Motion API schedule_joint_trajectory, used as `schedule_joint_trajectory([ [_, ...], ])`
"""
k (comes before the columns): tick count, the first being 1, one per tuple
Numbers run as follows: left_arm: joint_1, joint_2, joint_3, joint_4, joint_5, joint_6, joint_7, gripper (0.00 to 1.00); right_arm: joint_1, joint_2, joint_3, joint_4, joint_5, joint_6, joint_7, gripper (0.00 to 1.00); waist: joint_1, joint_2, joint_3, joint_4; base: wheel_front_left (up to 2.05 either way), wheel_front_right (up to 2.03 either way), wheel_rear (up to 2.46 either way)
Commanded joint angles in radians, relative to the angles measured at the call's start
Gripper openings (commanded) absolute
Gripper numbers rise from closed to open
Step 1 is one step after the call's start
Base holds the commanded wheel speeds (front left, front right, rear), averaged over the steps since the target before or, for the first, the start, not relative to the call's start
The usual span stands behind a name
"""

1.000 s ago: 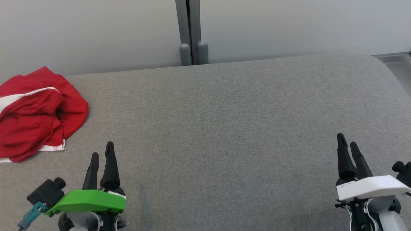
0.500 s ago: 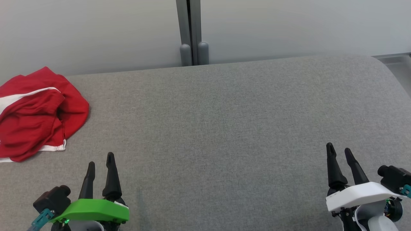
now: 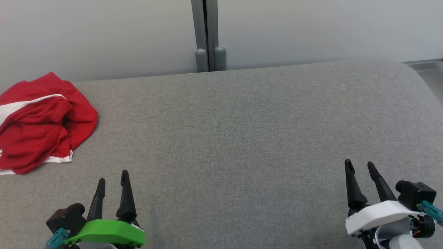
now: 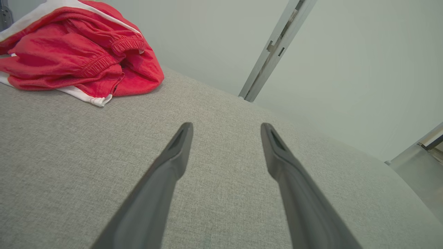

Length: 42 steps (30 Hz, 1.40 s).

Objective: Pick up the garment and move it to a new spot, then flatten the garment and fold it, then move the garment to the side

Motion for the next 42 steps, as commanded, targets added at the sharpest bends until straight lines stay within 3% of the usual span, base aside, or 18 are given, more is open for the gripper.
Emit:
schedule_joint_trajectory([
  [1, 0.004, 0.008, -0.001, -0.004, 0.028, -0.008, -0.010, 1.00, -0.003, -0.007, 0.003, -0.008, -0.030, 0.000, -0.011, 1.00, 0.0000, 0.0000, 0.000, 0.000, 0.00, 0.00, 0.00],
  [42, 0.026, 0.011, -0.029, 0.075, 0.243, -0.015, -0.091, 1.00, 0.020, -0.011, 0.037, -0.037, -0.356, 0.000, -0.092, 1.00, 0.0000, 0.0000, 0.002, 0.010, 0.00, 0.00, 0.00],
])
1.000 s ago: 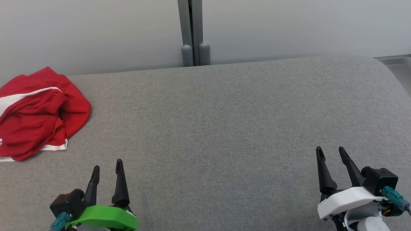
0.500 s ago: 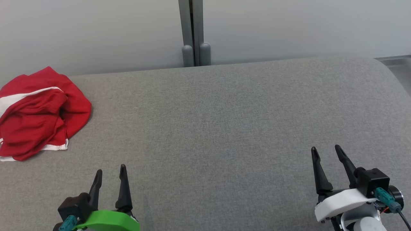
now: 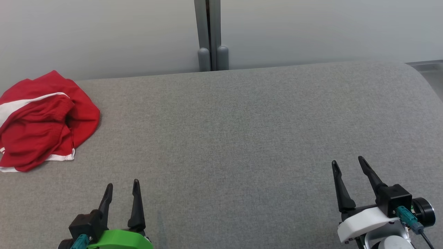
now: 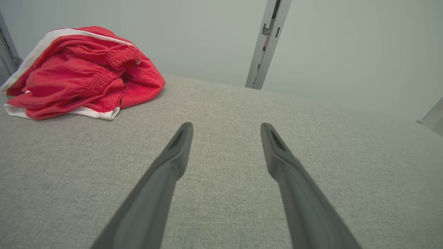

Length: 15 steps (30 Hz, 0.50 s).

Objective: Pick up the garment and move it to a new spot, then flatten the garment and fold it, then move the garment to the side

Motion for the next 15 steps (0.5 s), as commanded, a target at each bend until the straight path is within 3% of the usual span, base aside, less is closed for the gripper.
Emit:
schedule_joint_trajectory([
  [1, 0.015, 0.008, -0.001, 0.002, 0.016, -0.003, -0.010, 1.00, 0.007, -0.006, 0.002, -0.005, -0.024, 0.000, -0.009, 1.00, 0.0000, 0.0000, 0.001, 0.000, 0.00, 0.00, 0.00],
  [15, 0.015, 0.007, 0.000, 0.012, 0.002, 0.001, -0.008, 1.00, 0.005, -0.006, -0.001, -0.007, -0.019, 0.000, -0.010, 1.00, 0.0000, 0.0000, 0.002, -0.001, 0.00, 0.00, 0.00],
])
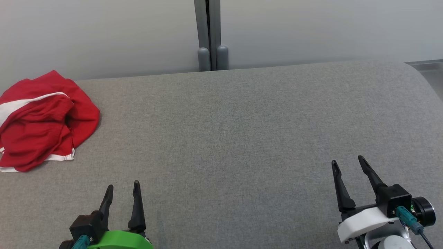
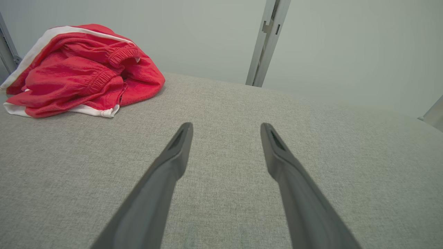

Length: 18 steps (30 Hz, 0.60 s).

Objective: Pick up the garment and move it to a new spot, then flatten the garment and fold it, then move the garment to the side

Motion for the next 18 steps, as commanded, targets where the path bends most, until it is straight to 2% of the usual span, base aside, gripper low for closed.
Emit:
schedule_joint_trajectory([
  [1, 0.014, 0.007, 0.003, 0.002, -0.003, 0.001, -0.004, 1.00, 0.005, -0.006, -0.002, -0.004, -0.001, 0.000, -0.005, 1.00, 0.0000, 0.0000, 0.001, 0.000, 0.00, 0.00, 0.00],
  [10, 0.008, 0.007, -0.001, 0.004, -0.008, 0.003, -0.004, 1.00, 0.008, -0.006, -0.009, -0.004, 0.000, 0.000, -0.005, 1.00, 0.0000, 0.0000, 0.003, 0.010, 0.00, 0.00, 0.00],
  [18, -0.016, 0.007, 0.000, -0.005, 0.003, 0.003, -0.004, 1.00, 0.013, -0.005, -0.014, -0.005, 0.004, 0.000, -0.005, 1.00, 0.0000, 0.0000, 0.008, 0.107, 0.00, 0.00, 0.00],
])
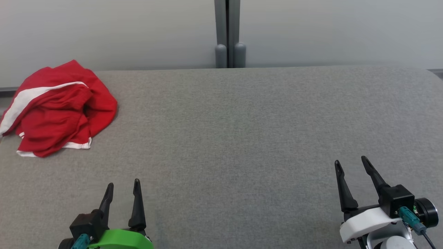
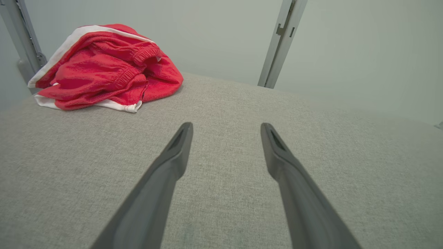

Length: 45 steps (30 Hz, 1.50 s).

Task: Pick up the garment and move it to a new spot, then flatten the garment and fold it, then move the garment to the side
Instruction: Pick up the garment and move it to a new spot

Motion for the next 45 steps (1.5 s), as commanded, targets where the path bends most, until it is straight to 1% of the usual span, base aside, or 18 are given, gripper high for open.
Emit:
schedule_joint_trajectory([
  [1, -0.013, 0.007, 0.008, -0.004, 0.005, 0.001, -0.002, 1.00, 0.007, -0.005, 0.004, -0.002, 0.003, 0.000, -0.005, 1.00, 0.0000, 0.0000, 0.003, 0.057, 0.00, 0.00, 0.00],
  [6, -0.012, 0.007, 0.013, -0.012, 0.012, 0.000, -0.002, 1.00, 0.006, -0.005, 0.010, -0.001, 0.000, 0.000, -0.005, 1.00, 0.0000, 0.0000, 0.006, 0.144, 0.00, 0.00, 0.00],
  [12, -0.012, 0.006, 0.015, -0.022, 0.000, 0.007, -0.002, 1.00, -0.006, -0.005, 0.019, -0.001, -0.010, -0.001, -0.005, 1.00, 0.0000, 0.0000, 0.015, 0.227, 0.00, 0.00, 0.00],
  [18, -0.009, 0.006, 0.016, -0.028, -0.012, 0.012, -0.002, 1.00, -0.011, -0.005, 0.023, -0.005, -0.018, -0.001, -0.004, 1.00, 0.0000, 0.0000, 0.019, 0.277, 0.00, 0.00, 0.00],
  [22, -0.003, 0.006, 0.022, -0.030, -0.014, 0.013, -0.002, 1.00, -0.011, -0.005, 0.026, -0.006, -0.019, -0.001, -0.004, 1.00, 0.0000, 0.0000, 0.020, 0.291, 0.00, 0.00, 0.00],
  [29, 0.001, 0.006, 0.039, -0.039, -0.019, 0.021, -0.002, 1.00, -0.019, -0.005, 0.032, -0.006, -0.024, -0.001, -0.004, 1.00, 0.0000, 0.0000, 0.032, 0.283, 0.00, 0.00, 0.00],
  [33, -0.038, 0.006, 0.049, -0.058, -0.014, 0.020, -0.002, 1.00, -0.033, -0.005, 0.025, -0.012, -0.034, -0.001, -0.004, 1.00, 0.0000, 0.0000, 0.056, 0.265, 0.00, 0.00, 0.00],
  [37, -0.118, 0.012, 0.094, -0.098, 0.042, 0.005, -0.002, 1.00, -0.054, -0.005, 0.017, -0.021, -0.056, -0.001, -0.004, 1.00, 0.0000, 0.0000, 0.097, 0.237, 0.00, 0.00, 0.00],
  [41, -0.260, 0.051, 0.145, -0.137, 0.072, -0.015, -0.002, 1.00, -0.088, -0.005, 0.013, -0.036, -0.077, -0.001, -0.004, 1.00, 0.0000, 0.0000, 0.147, 0.202, 0.00, 0.00, 0.00],
  [44, -0.381, 0.103, 0.176, -0.133, 0.072, -0.028, -0.002, 1.00, -0.105, -0.005, 0.014, -0.048, -0.094, -0.001, -0.004, 1.00, 0.0000, 0.0000, 0.185, 0.174, 0.00, 0.00, 0.00],
  [45, -0.430, 0.128, 0.189, -0.121, 0.063, -0.033, -0.002, 1.00, -0.114, -0.005, 0.018, -0.053, -0.102, -0.001, -0.004, 1.00, 0.0000, 0.0000, 0.202, 0.162, 0.00, 0.00, 0.00],
])
